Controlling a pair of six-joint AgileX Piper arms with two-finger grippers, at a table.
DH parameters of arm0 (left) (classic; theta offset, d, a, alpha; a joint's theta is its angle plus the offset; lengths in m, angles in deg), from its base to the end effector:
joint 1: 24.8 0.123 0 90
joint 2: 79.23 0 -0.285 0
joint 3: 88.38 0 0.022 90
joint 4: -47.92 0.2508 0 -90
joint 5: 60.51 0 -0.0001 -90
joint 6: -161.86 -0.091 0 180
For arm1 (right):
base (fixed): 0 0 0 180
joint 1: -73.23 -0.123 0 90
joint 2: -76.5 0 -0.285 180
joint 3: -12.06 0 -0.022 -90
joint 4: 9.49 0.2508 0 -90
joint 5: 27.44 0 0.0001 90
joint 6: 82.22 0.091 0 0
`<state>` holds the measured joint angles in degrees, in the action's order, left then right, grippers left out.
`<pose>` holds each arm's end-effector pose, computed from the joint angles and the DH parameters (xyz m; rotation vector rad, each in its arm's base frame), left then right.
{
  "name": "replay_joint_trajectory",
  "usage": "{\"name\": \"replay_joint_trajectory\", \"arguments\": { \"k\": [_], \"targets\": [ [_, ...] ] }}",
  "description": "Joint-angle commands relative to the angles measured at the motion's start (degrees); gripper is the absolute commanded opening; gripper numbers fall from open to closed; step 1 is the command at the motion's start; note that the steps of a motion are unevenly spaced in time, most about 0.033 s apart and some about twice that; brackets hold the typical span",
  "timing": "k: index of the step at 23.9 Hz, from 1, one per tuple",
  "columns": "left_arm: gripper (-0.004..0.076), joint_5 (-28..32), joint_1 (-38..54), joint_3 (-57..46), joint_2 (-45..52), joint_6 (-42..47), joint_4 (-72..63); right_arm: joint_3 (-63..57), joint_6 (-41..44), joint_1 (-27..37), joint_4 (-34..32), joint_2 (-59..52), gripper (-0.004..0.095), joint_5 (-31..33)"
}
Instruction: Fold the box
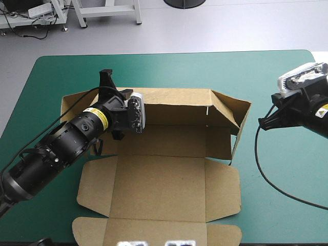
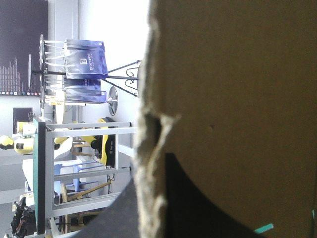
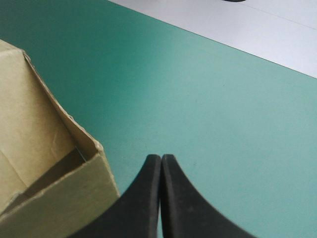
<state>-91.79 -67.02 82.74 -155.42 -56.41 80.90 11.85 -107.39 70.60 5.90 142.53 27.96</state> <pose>0.2105 -0.1562 0.4104 1.5008 1.2954 0.5662 0.1801 0.0282 0.4592 -0.4730 2.0386 0.0878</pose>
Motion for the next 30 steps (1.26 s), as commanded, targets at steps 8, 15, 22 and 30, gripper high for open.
{"name": "replay_joint_trajectory", "arguments": {
  "k": [8,15,22,30],
  "targets": [
    [-0.0003,5.98,-0.36,-4.06,-1.87,18.18,15.49,2.65,-3.66,-0.23,4.68,2.85,-0.0025,-0.70],
    [-0.0003,6.10,-0.36,-4.06,-4.63,18.18,16.51,2.65,-5.61,-0.23,6.81,4.83,-0.0025,-1.57],
    [-0.0006,6.50,-0.36,-4.06,-4.85,18.71,17.59,12.94,-6.34,-0.23,8.26,17.53,-0.0025,0.68],
    [-0.0006,5.47,-0.36,-4.06,-6.33,25.62,23.85,28.42,-6.25,-0.37,14.76,34.12,-0.0025,13.89]
  ]
}}
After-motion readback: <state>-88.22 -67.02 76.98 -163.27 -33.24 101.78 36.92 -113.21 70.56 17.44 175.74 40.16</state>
